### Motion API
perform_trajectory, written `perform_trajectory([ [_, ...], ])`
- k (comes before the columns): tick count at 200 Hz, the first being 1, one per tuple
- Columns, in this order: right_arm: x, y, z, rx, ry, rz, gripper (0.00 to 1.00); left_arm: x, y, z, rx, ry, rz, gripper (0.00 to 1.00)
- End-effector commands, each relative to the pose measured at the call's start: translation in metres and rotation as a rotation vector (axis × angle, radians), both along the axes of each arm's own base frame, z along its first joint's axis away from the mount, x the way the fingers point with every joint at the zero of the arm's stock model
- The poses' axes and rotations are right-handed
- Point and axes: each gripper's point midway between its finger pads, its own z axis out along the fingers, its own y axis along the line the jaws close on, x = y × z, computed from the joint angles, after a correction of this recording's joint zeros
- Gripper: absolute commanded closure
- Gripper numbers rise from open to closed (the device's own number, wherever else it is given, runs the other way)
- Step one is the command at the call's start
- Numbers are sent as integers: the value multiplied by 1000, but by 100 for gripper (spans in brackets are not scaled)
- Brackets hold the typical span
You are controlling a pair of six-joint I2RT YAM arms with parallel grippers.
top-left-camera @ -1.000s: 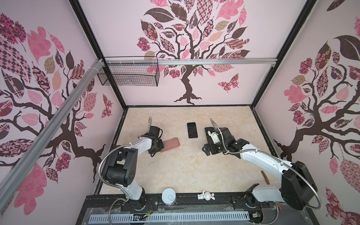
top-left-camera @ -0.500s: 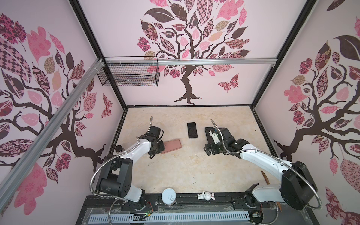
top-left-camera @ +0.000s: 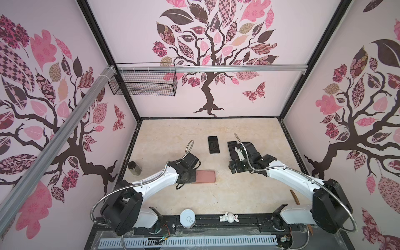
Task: Put the phone into the phone case
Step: 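Drag the pink case nearer the robot with the left gripper and release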
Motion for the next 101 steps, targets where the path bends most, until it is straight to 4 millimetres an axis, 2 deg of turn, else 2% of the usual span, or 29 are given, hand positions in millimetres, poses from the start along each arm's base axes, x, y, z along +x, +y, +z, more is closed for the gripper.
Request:
perform_trajectory([
  [1, -1, -5, 1, -16, 0, -16, 0, 0, -2, -2, -1, -50, 61, 100],
  [46, 1, -8, -2, -29, 0, -36, 0, -6, -16, -7, 42, -76, 42, 100],
  [101, 1, -11, -2, -39, -3, -46, 0, -9, -21, -18, 29, -46, 38, 100],
])
